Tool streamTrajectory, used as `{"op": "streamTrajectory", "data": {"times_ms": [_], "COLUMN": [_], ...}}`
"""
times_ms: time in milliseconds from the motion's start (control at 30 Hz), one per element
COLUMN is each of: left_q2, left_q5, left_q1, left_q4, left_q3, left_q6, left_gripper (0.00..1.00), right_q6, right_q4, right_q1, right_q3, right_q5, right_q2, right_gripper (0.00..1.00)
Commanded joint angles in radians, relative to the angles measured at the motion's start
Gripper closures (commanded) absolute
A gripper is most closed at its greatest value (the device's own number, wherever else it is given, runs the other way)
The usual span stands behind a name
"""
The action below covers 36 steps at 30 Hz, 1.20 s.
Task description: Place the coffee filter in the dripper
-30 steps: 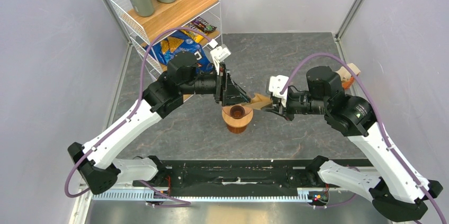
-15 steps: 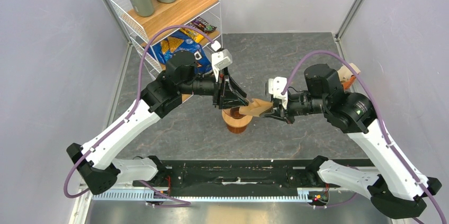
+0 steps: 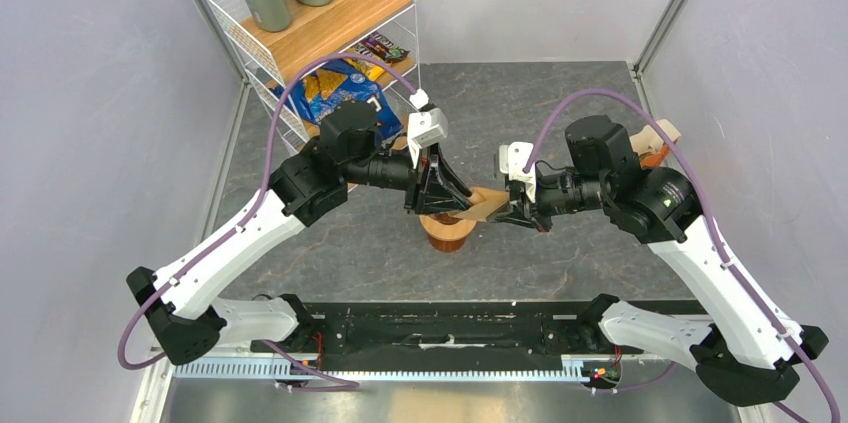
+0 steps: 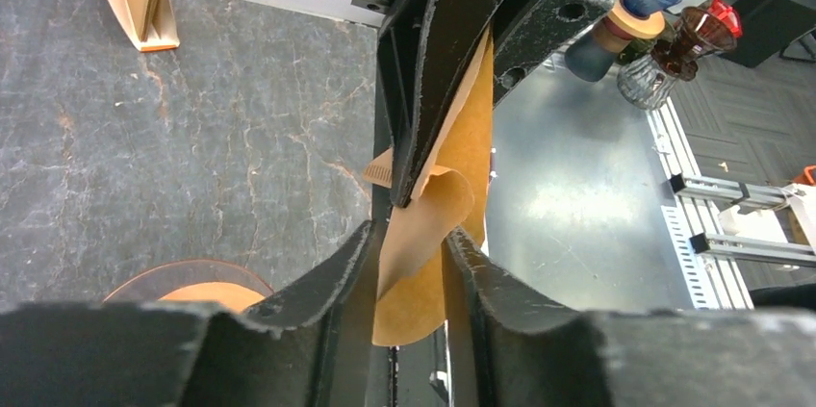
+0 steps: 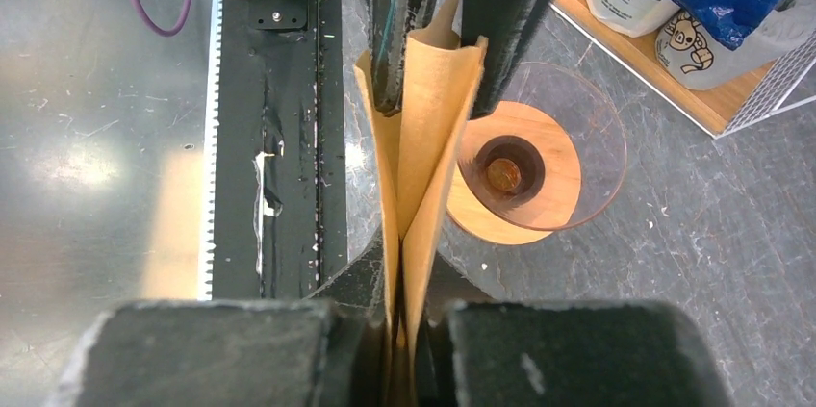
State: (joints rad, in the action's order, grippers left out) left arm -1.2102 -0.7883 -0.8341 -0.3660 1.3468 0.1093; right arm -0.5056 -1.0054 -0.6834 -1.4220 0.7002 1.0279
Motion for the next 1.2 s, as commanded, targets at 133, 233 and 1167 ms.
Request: {"op": "streamTrajectory", "data": {"times_ms": [133, 233, 1167], "left_q2": [-0.015, -0.049, -0.274], "left_q5": [0.065, 0.151, 0.338], "left_q1": [-0.013, -0.005, 0.145], "left_q4": [-0.044, -0.206, -0.545], "left_q3": [0.069, 0.166, 0.267], "left_q6": [0.078, 0.072, 0.027], "left_gripper": [0.98, 0.98, 0.98], "right_q6": [0.038, 0.093, 0.417], "right_q4": [0.060, 0.043, 0.025], "right_q1": [-0.003, -0.004, 0.085], "right_q3": [-0.025, -0.040, -0.118], "right_q5": [-0.021, -0.085, -0.325], "right_q2": [-0.005, -0.001, 0.049], "right_gripper": [0.70, 0.29, 0.05]}}
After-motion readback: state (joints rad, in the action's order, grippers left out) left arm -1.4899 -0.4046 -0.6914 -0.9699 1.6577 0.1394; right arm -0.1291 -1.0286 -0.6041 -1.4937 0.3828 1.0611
